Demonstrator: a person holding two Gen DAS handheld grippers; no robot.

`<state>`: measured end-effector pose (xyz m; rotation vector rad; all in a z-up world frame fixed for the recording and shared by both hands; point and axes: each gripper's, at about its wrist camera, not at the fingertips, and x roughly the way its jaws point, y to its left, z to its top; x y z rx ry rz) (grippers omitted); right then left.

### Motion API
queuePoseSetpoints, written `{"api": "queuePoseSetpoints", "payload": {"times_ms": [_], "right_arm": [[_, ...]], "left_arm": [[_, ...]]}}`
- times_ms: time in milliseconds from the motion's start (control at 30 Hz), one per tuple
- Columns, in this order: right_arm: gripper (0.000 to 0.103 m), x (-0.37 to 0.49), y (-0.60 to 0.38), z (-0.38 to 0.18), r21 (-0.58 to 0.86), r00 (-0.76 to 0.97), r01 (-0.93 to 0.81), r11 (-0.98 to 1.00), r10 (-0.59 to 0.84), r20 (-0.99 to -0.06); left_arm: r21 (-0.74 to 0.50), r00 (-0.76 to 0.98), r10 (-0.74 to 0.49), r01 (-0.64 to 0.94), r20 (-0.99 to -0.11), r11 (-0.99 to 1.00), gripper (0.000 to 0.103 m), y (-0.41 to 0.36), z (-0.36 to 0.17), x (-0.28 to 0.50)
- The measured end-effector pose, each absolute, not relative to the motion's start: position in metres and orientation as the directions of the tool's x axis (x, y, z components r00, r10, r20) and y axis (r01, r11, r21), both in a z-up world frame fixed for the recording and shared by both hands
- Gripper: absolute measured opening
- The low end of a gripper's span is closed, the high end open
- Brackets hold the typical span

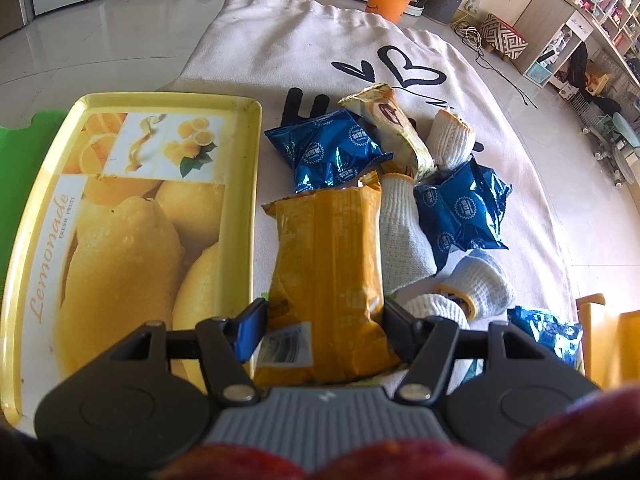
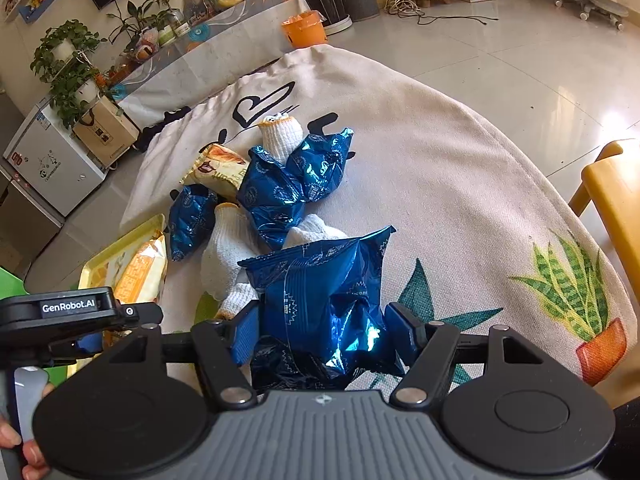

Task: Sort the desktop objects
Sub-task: 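Carry both packets over the yellow tray and open both tools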

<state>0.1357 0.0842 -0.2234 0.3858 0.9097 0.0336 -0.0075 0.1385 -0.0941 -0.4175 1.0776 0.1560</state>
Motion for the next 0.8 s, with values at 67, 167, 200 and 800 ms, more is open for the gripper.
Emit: {"api": "queuePoseSetpoints", "payload": {"times_ms": [67,167,200,800], "right_arm": [[0.067,0.135,0.089,-0.222,0.354,0.617,0.117,0.928,0.212,-0.758],[0.067,0.135,0.099,-0.22,0.373,0.609,0.091,0.923,0.245,-0.755],[0.067,0.136,0.102,-0.22,0.375,0.607,0.083,0.923,0.252,-0.753],[0.067,0.153,0.184,-0.202,0.464,0.497,-0.158,0.872,0.476,-0.726]], "left_arm": [[-0.26,0.477,-0.077,-0.33,-0.875,0.907,0.061,0.142,-0.091,-0.009],[-0.257,0.481,-0.067,-0.342,-0.874,0.904,0.061,0.147,-0.088,-0.012],[-0.254,0.484,-0.06,-0.347,-0.873,0.903,0.061,0.15,-0.087,-0.014],[-0.311,0.567,0.023,-0.486,-0.824,0.817,0.061,0.219,-0.052,-0.032]]}}
